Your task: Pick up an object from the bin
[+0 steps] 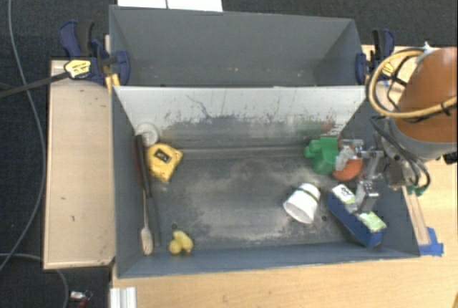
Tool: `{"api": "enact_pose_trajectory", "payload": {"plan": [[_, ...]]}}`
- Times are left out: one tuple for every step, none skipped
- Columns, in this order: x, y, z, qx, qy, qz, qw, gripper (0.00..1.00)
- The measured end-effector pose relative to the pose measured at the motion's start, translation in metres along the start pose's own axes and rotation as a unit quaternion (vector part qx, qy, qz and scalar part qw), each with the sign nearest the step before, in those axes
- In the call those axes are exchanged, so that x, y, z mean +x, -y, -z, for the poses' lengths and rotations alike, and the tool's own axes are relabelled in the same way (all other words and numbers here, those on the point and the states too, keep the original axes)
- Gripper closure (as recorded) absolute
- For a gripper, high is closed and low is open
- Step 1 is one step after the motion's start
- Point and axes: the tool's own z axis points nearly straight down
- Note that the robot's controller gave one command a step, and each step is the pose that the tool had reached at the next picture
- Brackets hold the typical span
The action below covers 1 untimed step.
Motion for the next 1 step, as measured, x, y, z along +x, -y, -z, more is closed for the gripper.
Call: {"api": "enact_pose_trajectory", "payload": {"plan": [[-0.0016,-0.0006,0.0044,0.001,0.0041,0.002,1.0,0.0]]}}
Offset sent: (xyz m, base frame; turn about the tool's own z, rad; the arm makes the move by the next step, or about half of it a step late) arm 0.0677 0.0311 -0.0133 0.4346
